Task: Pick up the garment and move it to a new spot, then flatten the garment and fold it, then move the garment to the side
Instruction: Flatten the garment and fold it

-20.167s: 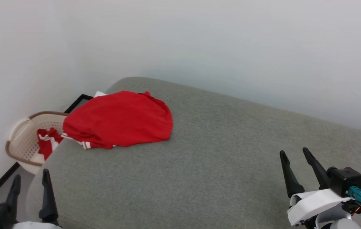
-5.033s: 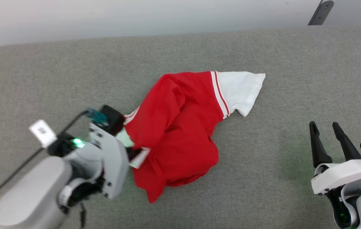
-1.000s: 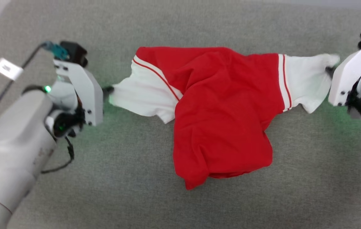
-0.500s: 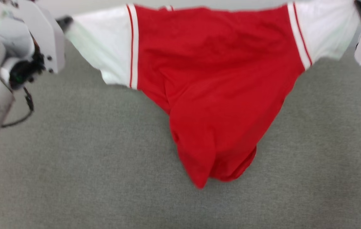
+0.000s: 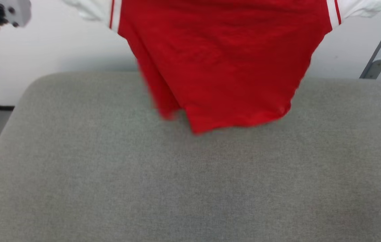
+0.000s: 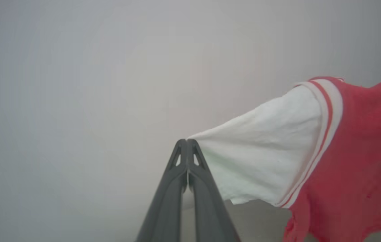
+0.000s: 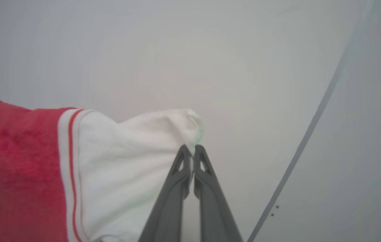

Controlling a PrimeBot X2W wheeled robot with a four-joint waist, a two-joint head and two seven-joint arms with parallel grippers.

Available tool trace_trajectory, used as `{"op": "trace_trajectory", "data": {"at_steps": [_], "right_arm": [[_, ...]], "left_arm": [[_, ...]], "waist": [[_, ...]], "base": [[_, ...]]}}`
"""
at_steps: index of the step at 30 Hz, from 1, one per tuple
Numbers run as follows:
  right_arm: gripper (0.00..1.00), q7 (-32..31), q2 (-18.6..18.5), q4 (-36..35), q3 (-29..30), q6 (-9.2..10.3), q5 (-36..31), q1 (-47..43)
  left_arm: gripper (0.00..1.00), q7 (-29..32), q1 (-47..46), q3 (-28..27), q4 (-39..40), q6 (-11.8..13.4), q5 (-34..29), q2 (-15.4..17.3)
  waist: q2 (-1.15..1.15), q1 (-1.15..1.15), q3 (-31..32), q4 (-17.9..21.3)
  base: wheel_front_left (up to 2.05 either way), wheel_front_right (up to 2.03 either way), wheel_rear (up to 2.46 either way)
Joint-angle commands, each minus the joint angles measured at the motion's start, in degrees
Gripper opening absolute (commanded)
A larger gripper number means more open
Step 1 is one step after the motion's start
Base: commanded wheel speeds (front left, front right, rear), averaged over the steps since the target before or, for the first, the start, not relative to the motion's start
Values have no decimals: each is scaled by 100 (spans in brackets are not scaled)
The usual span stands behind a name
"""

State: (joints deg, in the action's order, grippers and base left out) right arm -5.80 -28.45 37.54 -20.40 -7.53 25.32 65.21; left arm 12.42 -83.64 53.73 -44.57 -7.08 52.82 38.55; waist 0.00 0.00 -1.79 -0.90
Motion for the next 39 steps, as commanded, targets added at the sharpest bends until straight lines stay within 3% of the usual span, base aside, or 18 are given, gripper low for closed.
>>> {"op": "trace_trajectory", "data": {"at_steps": [1,14,24,30,35,39], "right_arm": [[0,-1,-56,-21,-13,9,88,73],[0,-510,-206,-350,-37,9,749,-34],[0,-600,-89,-309,-113,9,697,665],[0,313,29,198,-44,9,52,1582],[0,1586,121,839,349,9,-1030,2414],[0,2007,181,1128,742,9,-1997,2921]], "left_arm": [[0,-46,-75,-28,-21,7,-18,60],[0,36,-337,-55,-8,-15,96,75],[0,93,-877,24,-176,46,-41,-349],[0,-371,-1697,11,-549,187,-364,-780],[0,-1285,-2516,-109,-878,356,-664,-1106],[0,-2024,-3032,-213,-1045,357,-802,-1320]], "waist": [[0,0,174,42],[0,0,206,57],[0,0,-1078,90],[0,0,-2057,77],[0,0,-2735,-25],[0,0,-3255,-145]], "base": [[0,0,0],[0,0,0],[0,0,0],[0,0,0],[0,0,0],[0,0,0]]}}
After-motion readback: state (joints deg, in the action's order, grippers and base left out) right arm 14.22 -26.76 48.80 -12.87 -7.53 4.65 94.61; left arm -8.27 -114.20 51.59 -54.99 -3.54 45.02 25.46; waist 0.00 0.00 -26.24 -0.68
